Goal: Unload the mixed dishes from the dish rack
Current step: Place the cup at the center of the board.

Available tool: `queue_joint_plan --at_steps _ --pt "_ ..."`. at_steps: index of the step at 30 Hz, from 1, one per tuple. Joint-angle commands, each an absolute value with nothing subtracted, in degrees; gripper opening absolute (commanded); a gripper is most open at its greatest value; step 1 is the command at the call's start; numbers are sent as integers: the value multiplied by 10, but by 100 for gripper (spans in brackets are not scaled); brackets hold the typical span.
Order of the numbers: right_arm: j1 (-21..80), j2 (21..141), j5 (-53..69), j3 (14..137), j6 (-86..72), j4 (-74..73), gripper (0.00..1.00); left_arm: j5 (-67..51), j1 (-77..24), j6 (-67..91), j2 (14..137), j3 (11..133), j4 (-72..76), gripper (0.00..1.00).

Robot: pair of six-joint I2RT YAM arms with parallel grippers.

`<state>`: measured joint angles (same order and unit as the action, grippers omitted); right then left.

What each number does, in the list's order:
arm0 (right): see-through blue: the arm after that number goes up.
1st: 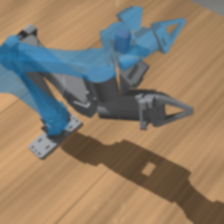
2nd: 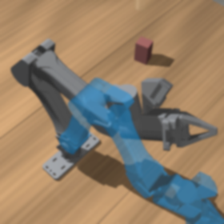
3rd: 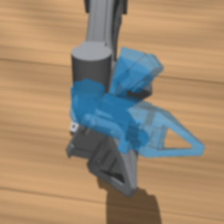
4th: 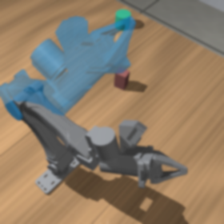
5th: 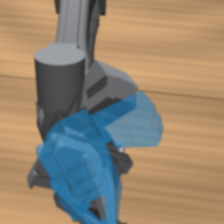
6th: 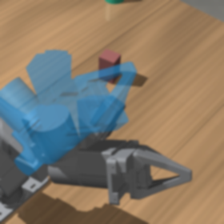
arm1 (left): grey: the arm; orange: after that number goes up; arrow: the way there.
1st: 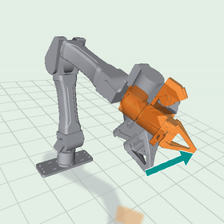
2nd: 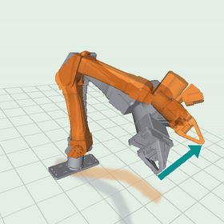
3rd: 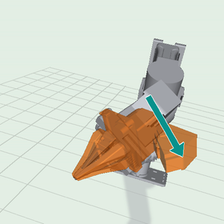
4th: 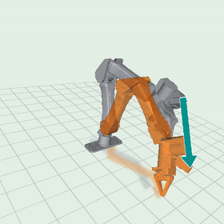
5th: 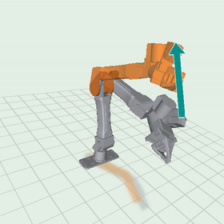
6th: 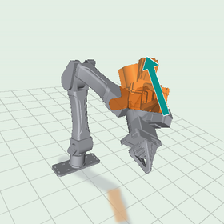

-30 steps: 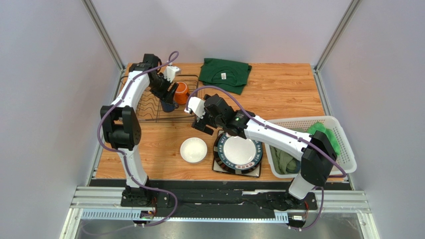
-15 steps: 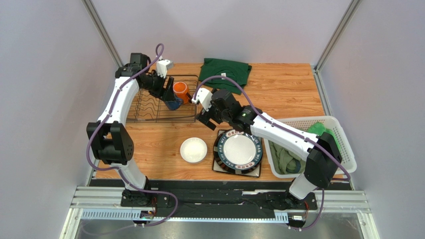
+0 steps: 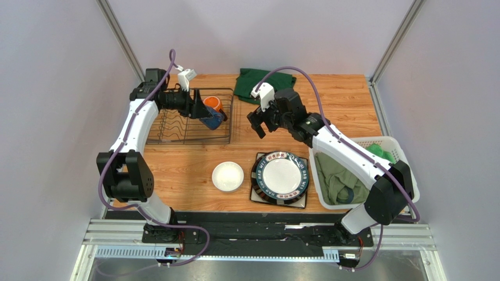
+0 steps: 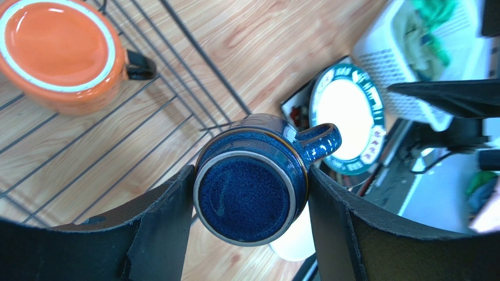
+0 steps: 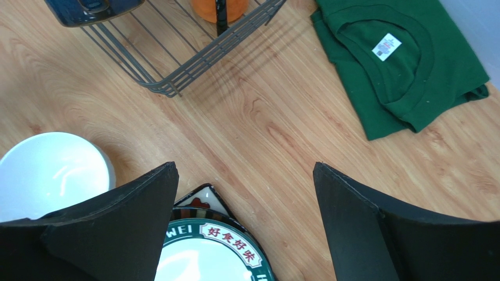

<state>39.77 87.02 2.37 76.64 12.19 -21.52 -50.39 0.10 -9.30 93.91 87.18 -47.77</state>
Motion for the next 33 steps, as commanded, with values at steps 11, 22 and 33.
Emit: queue_joint_plan --at_steps 11,22,33 --pt "345 838 244 730 -20 -82 83 -749 25 107 875 783 -243 0" --pt "326 839 337 675 -97 52 76 -795 33 375 836 658 87 0" --pt "320 885 376 633 -204 224 73 -771 40 570 799 556 361 0"
